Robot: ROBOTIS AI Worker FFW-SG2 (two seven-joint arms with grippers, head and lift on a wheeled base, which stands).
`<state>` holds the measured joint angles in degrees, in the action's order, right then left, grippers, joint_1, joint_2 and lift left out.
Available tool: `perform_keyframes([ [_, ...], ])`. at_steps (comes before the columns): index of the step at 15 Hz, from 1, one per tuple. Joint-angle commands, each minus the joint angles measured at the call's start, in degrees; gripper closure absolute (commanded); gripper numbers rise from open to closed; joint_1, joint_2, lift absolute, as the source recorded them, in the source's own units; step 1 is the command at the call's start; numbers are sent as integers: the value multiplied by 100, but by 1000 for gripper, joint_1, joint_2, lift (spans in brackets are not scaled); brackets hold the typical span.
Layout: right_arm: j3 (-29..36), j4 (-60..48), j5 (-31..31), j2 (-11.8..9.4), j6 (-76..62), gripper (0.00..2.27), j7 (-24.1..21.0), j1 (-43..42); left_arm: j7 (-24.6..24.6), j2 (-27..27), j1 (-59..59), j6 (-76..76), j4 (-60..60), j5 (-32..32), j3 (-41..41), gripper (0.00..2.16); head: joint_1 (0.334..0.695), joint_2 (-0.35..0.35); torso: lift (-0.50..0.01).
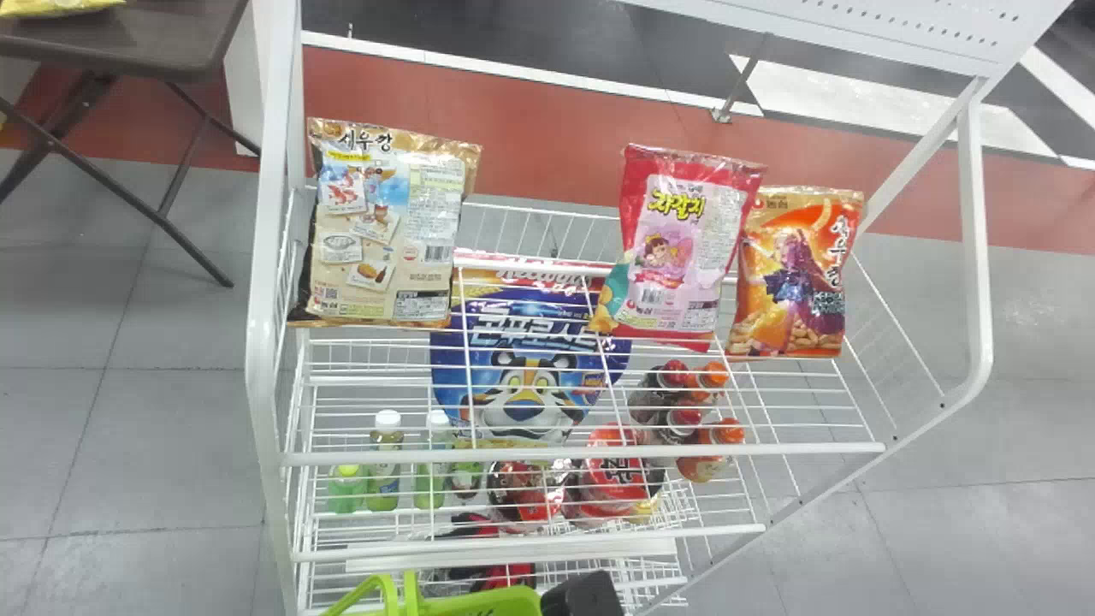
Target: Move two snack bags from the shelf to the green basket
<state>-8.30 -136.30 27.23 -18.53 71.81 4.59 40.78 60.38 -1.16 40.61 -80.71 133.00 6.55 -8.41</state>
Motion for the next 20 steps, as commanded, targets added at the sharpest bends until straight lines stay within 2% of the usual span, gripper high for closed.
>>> perform_keyframes([
  [1, 285, -248, 72, 7, 796, -1, 191, -8, -9, 2, 0, -11, 15, -13, -21, 2148, 695, -350, -16],
  [4, 557, -529, 81, 16, 1288, 56, 305, 27, 0, 2, 0, -11, 24, -13, -21, 2145, 695, -350, -16],
  [6, 926, -696, 107, 183, 1288, 60, 481, 88, 0, -7, 9, -11, 15, -13, -12, 2145, 695, -350, -16],
  [8, 1542, -810, 327, 455, 1130, 60, 701, 9, 0, -7, 9, -11, 24, -13, -21, 2145, 695, -350, -16],
  [9, 1858, -845, 388, 561, 849, 60, 833, -114, 0, -7, 0, -11, 24, -13, -21, 2145, 695, -350, -16],
  [11, 2218, -810, 212, 587, -83, 90, 1017, -386, -9, -7, 9, -11, 15, -22, -21, 2145, 695, -350, -16],
  [13, 2377, -476, -306, 631, -1858, 90, 1193, -632, -9, -7, 9, -11, -2, -31, -21, 2145, 695, -350, -16],
  [14, 2544, -98, -315, 666, -2948, 93, 1369, -808, -9, -7, 9, -11, -2, -31, -21, 2145, 695, -350, -16],
  [15, 2693, 139, -332, 719, -3405, 93, 1378, -949, -9, -7, 0, -11, -2, -39, -29, 2145, 695, -350, -16],
  [17, 3124, 570, -324, 877, -3528, 97, 1386, -1256, -9, -24, -79, -81, -38, -66, -56, 2145, 695, -350, -16],
  [20, 3352, 1387, -376, 903, -4126, 97, 1369, -1687, 0, -51, -141, -151, -73, -75, -56, 2145, 695, -350, -16],
])
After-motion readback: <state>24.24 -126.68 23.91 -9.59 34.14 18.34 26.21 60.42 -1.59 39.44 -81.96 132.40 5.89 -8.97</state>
